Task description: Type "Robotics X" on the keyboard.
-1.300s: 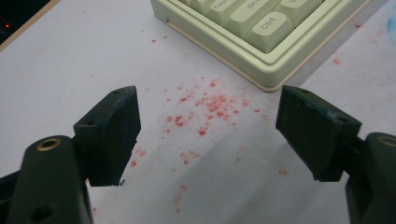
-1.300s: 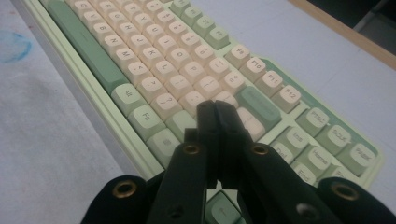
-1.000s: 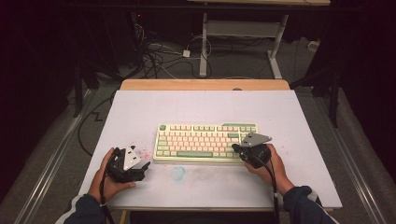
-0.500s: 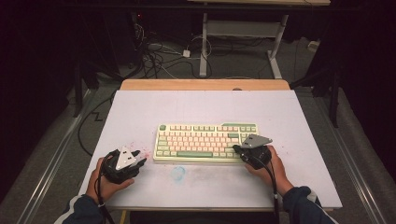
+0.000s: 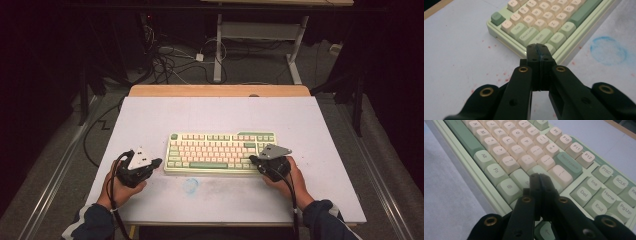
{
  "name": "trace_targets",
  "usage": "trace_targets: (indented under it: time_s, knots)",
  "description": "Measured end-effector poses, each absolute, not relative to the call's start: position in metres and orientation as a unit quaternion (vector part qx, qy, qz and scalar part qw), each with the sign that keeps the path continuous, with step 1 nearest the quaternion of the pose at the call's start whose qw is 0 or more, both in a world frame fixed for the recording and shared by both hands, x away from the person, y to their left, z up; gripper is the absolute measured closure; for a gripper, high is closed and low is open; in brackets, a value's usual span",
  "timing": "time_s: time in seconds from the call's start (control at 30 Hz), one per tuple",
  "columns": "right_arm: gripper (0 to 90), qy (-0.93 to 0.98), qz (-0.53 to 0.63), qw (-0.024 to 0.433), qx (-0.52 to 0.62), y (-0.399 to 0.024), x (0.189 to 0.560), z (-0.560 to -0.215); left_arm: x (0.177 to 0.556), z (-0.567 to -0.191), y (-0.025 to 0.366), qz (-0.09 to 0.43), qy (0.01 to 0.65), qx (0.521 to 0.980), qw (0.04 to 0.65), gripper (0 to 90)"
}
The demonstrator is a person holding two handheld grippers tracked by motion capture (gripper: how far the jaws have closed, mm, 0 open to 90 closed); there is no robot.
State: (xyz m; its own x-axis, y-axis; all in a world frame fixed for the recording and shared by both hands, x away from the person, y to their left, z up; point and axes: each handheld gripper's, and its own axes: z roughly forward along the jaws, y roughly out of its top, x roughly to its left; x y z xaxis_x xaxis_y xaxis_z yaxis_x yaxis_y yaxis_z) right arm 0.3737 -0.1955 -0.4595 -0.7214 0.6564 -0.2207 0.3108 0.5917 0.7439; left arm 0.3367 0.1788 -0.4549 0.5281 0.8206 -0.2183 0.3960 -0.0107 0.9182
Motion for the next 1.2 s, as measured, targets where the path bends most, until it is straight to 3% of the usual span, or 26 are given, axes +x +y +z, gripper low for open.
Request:
trace_targets:
  time_s: [0.27, 0.63, 1.2]
  knots:
    - [90.0, 0.857, 0.353, 0.248, 0.282, -0.195, 0.373, -0.460, 0.364, -0.437, 0.137, 0.185, 0.424, 0.701, 0.543, 87.3]
    - [90.0, 0.857, 0.353, 0.250, 0.281, -0.195, 0.373, -0.460, 0.390, -0.442, 0.092, 0.179, 0.407, 0.734, 0.513, 87.3]
    - [90.0, 0.857, 0.352, 0.251, 0.280, -0.195, 0.373, -0.460, 0.408, -0.461, 0.064, 0.174, 0.410, 0.752, 0.486, 87.3]
